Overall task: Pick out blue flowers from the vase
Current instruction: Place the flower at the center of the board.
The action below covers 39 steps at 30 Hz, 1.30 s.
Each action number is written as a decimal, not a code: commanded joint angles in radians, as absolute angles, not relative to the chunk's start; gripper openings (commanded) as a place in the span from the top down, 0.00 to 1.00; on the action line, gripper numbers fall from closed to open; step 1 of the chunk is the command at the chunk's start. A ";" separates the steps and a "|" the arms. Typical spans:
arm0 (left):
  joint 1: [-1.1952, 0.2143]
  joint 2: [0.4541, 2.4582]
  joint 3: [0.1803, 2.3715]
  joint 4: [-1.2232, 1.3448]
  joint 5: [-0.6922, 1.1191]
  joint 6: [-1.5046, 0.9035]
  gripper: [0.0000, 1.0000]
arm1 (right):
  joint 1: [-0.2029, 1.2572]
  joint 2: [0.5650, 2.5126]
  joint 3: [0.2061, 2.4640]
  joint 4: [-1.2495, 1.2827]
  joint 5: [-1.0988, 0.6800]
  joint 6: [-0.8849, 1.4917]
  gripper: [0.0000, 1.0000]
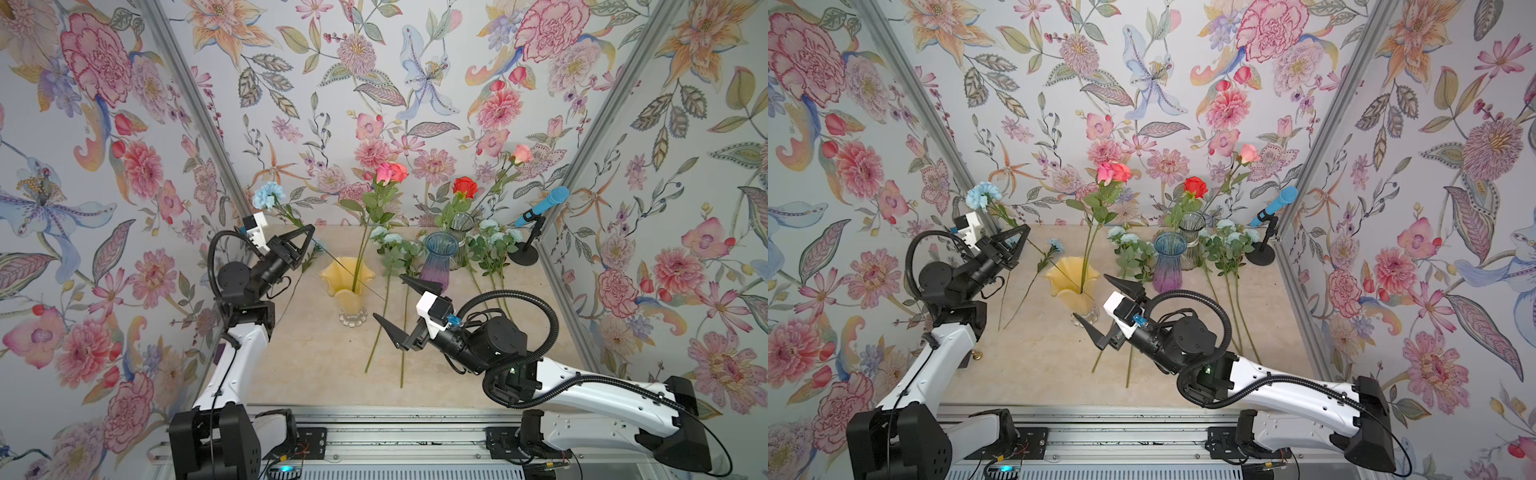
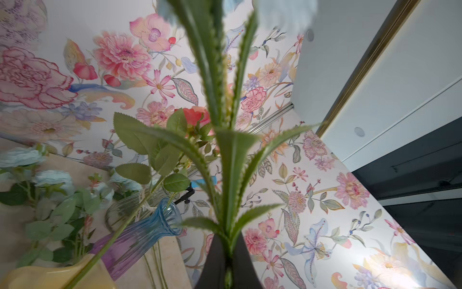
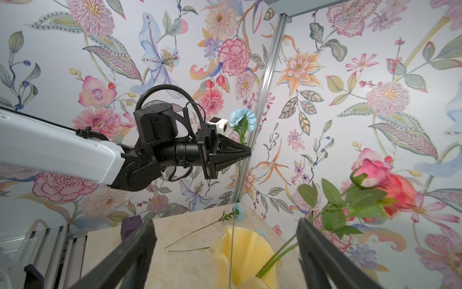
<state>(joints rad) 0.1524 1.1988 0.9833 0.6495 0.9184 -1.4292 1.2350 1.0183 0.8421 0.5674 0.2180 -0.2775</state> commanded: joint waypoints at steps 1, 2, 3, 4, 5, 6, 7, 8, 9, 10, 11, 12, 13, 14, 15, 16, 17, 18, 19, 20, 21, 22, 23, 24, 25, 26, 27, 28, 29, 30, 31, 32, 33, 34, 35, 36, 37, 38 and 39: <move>0.186 1.237 1.193 0.150 0.953 -1.019 1.00 | 1.198 0.944 0.762 0.528 0.292 -0.222 0.09; 0.192 1.263 1.270 0.023 0.938 -0.936 1.00 | 1.172 0.916 0.747 0.512 0.291 -0.210 0.09; 0.193 1.293 1.368 -0.124 0.909 -0.839 1.00 | 1.137 0.893 0.729 0.498 0.282 -0.196 0.09; 0.191 1.324 1.453 -0.259 0.873 -0.743 1.00 | 1.106 0.873 0.715 0.484 0.270 -0.181 0.09; 0.188 1.359 1.550 -0.410 0.810 -0.643 1.00 | 1.067 0.852 0.704 0.467 0.254 -0.164 0.08; 0.187 1.393 1.643 -0.552 0.720 -0.555 1.00 | 1.027 0.834 0.695 0.450 0.234 -0.142 0.08; 0.184 1.424 1.707 -0.656 0.629 -0.488 1.00 | 0.995 0.822 0.688 0.436 0.214 -0.122 0.08; 0.181 1.456 1.773 -0.752 0.524 -0.431 1.00 | 0.955 0.808 0.680 0.425 0.193 -0.100 0.08; 0.180 1.479 1.799 -0.803 0.455 -0.399 1.00 | 0.922 0.802 0.672 0.420 0.174 -0.081 0.08; 0.181 1.495 1.800 -0.821 0.420 -0.381 1.00 | 0.899 0.798 0.666 0.418 0.160 -0.065 0.08; 0.179 1.514 1.788 -0.833 0.396 -0.368 1.00 | 0.877 0.799 0.663 0.414 0.148 -0.053 0.08; 0.170 1.534 1.773 -0.836 0.375 -0.357 1.00 | 0.861 0.803 0.661 0.413 0.139 -0.042 0.08; 0.159 1.553 1.764 -0.838 0.344 -0.347 1.00 | 0.852 0.811 0.663 0.409 0.130 -0.038 0.08; 0.141 1.599 1.766 -0.848 0.285 -0.331 1.00 | 0.845 0.823 0.667 0.405 0.128 -0.038 0.08; 0.120 1.639 1.774 -0.860 0.230 -0.316 1.00 | 0.843 0.835 0.673 0.397 0.128 -0.040 0.08; 0.104 1.675 1.785 -0.871 0.186 -0.305 1.00 | 0.840 0.848 0.678 0.393 0.127 -0.041 0.08; 0.086 1.722 1.808 -0.887 0.141 -0.294 1.00 | 0.838 0.860 0.683 0.388 0.128 -0.043 0.08; 0.065 1.771 1.835 -0.903 0.100 -0.283 1.00 | 0.835 0.873 0.686 0.387 0.127 -0.044 0.08; 0.048 1.811 1.859 -0.915 0.065 -0.275 1.00 | 0.833 0.883 0.689 0.385 0.125 -0.043 0.08; 0.028 1.860 1.893 -0.928 0.022 -0.267 1.00 | 0.830 0.894 0.692 0.384 0.123 -0.044 0.08; 0.013 1.901 1.923 -0.942 -0.007 -0.258 1.00 | 0.827 0.903 0.694 0.383 0.120 -0.042 0.08; -0.004 1.955 1.961 -0.956 -0.039 -0.248 1.00 | 0.823 0.911 0.693 0.385 0.117 -0.040 0.08; -0.016 2.002 2.000 -0.968 -0.069 -0.239 1.00 | 0.817 0.920 0.693 0.386 0.114 -0.038 0.08; -0.028 2.046 2.033 -0.980 -0.089 -0.229 1.00 | 0.812 0.927 0.693 0.387 0.112 -0.034 0.08; -0.037 2.091 2.072 -0.988 -0.108 -0.218 1.00 | 0.805 0.932 0.692 0.388 0.107 -0.032 0.08; -0.049 2.131 2.106 -0.995 -0.127 -0.202 1.00 | 0.798 0.938 0.692 0.389 0.101 -0.028 0.08; -0.060 2.167 2.132 -0.999 -0.148 -0.186 1.00 | 0.792 0.943 0.691 0.391 0.097 -0.025 0.08; -0.072 2.201 2.159 -1.008 -0.172 -0.166 1.00 | 0.784 0.947 0.690 0.392 0.092 -0.020 0.08; -0.083 2.227 2.174 -1.011 -0.184 -0.151 1.00 | 0.776 0.953 0.689 0.394 0.088 -0.017 0.08; -0.090 2.241 2.170 -1.004 -0.187 -0.141 1.00 | 0.770 0.957 0.686 0.397 0.085 -0.012 0.08; -0.099 2.255 2.162 -0.999 -0.196 -0.133 1.00 | 0.764 0.961 0.686 0.397 0.077 -0.007 0.08; -0.108 2.269 2.152 -0.996 -0.218 -0.123 1.00 | 0.757 0.968 0.686 0.399 0.070 -0.002 0.08; -0.117 2.280 2.140 -0.994 -0.241 -0.112 1.00 | 0.751 0.972 0.686 0.399 0.064 0.001 0.08; -0.124 2.291 2.123 -0.990 -0.260 -0.104 1.00 | 0.747 0.976 0.686 0.400 0.060 0.003 0.08; -0.131 2.302 2.112 -0.986 -0.271 -0.095 1.00 | 0.744 0.981 0.686 0.401 0.055 0.007 0.08; -0.137 2.314 2.104 -0.985 -0.284 -0.085 1.00 | 0.740 0.983 0.687 0.401 0.052 0.009 0.08; -0.148 2.327 2.097 -0.985 -0.301 -0.077 1.00 | 0.739 0.984 0.686 0.402 0.050 0.010 0.08; -0.156 2.343 2.097 -0.985 -0.317 -0.069 1.00 | 0.737 0.986 0.686 0.403 0.049 0.011 0.08; -0.162 2.355 2.098 -0.986 -0.328 -0.064 1.00 | 0.736 0.987 0.686 0.403 0.049 0.012 0.08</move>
